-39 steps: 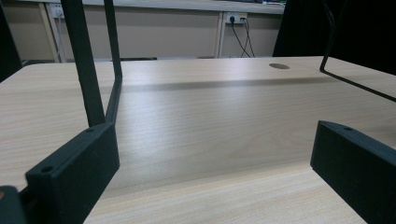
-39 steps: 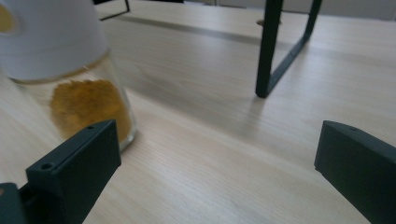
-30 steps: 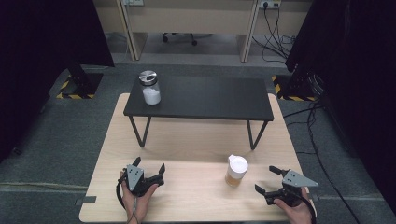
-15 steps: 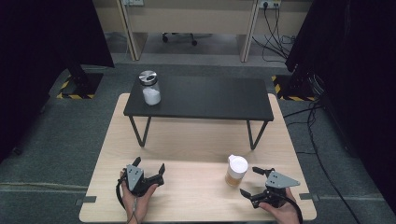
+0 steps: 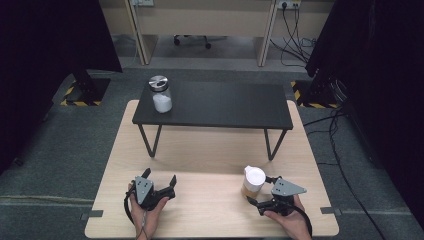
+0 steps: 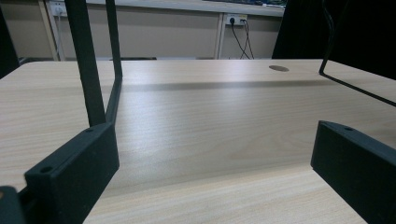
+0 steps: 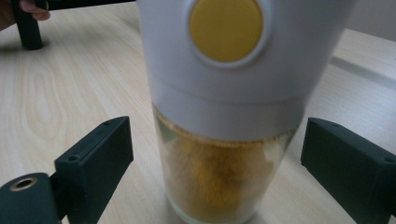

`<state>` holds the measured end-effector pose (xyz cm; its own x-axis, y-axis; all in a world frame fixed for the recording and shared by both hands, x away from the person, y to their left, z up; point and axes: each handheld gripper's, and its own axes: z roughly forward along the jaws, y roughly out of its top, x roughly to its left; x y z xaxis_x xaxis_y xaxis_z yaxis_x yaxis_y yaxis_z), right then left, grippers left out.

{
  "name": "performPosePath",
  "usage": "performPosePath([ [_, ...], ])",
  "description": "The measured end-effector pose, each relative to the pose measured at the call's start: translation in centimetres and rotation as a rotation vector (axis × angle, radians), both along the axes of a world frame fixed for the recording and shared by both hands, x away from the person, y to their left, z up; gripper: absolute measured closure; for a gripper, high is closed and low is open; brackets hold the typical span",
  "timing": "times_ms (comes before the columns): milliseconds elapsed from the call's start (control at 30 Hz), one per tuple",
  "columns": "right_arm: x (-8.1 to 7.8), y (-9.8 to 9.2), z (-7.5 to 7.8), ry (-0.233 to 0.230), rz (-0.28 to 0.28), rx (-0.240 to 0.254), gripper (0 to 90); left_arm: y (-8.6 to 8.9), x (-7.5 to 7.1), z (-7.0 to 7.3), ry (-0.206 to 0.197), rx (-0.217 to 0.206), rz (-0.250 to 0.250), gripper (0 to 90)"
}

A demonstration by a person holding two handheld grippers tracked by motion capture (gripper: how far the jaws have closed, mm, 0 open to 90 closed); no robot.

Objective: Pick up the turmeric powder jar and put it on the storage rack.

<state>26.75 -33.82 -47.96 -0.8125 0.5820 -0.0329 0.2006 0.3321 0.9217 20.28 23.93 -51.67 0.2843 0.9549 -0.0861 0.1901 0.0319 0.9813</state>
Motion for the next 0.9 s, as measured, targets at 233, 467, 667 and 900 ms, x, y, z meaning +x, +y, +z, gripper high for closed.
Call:
performPosePath([
  [233,0.63,0.34,-0.67,-0.020,0.009,0.031,24.0,-0.01,0.02,0.01,0.000,0.001,-0.001,0.3],
  [467,0.82,0.34,-0.89,-0.027,0.013,0.046,30.1,-0.05,0.01,0.02,0.000,0.004,-0.001,0.2],
  [667,0.92,0.27,-0.89,-0.021,0.015,0.050,30.5,-0.07,0.02,0.03,0.000,0.004,-0.001,0.2],
  [900,0.95,0.27,-0.91,-0.016,0.013,0.055,30.7,-0.06,0.00,0.00,-0.001,0.003,0.000,0.2],
])
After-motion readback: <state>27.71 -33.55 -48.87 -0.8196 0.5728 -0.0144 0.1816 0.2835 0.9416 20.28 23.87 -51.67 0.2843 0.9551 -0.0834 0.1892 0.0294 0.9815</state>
